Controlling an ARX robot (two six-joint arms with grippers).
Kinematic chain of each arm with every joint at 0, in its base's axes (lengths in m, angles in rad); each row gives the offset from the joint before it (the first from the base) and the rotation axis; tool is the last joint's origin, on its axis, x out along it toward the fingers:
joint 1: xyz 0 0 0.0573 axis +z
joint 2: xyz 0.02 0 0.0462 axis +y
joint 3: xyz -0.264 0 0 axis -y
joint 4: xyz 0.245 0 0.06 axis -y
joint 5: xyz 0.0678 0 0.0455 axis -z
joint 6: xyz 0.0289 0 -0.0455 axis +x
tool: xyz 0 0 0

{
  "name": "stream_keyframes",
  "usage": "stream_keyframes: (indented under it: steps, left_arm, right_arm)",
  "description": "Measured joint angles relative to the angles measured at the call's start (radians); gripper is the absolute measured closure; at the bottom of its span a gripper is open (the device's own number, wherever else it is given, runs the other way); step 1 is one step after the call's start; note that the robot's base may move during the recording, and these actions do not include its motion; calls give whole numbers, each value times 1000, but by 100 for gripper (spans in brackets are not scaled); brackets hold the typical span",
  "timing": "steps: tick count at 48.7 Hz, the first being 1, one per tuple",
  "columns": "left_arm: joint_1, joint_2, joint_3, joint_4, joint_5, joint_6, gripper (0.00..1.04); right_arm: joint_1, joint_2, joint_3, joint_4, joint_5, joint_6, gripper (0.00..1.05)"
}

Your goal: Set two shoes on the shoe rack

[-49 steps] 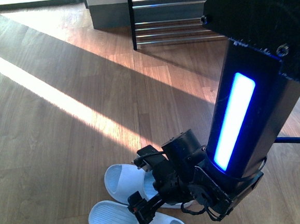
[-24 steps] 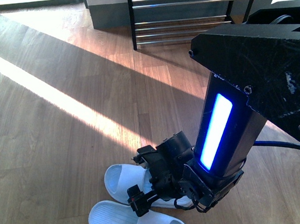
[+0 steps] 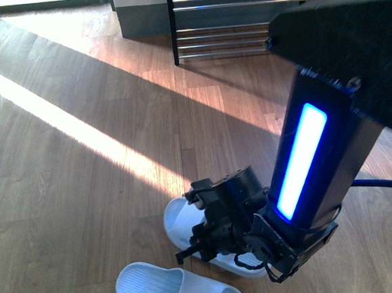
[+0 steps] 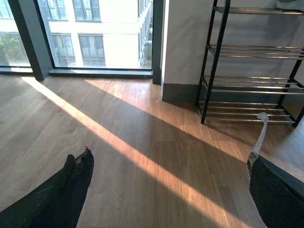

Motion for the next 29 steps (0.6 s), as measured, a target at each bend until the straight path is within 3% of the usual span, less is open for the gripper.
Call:
stream_keyframes:
  steps: [4, 11, 21, 29]
  left_arm:
    - [0, 0, 0, 0, 0, 0, 9]
    - [0, 0, 0, 0, 0, 0, 9]
    - [0, 0, 0, 0, 0, 0, 9]
    - [0, 0, 0, 0, 0, 0, 9]
  right_arm:
    - [-49, -104, -93, 54, 115, 48, 103]
    - [-172, -370, -288, 137, 227, 127, 103]
    - [-322, -734, -529, 150, 240, 162, 103]
    - [-456, -1118, -726, 80, 170, 161, 103]
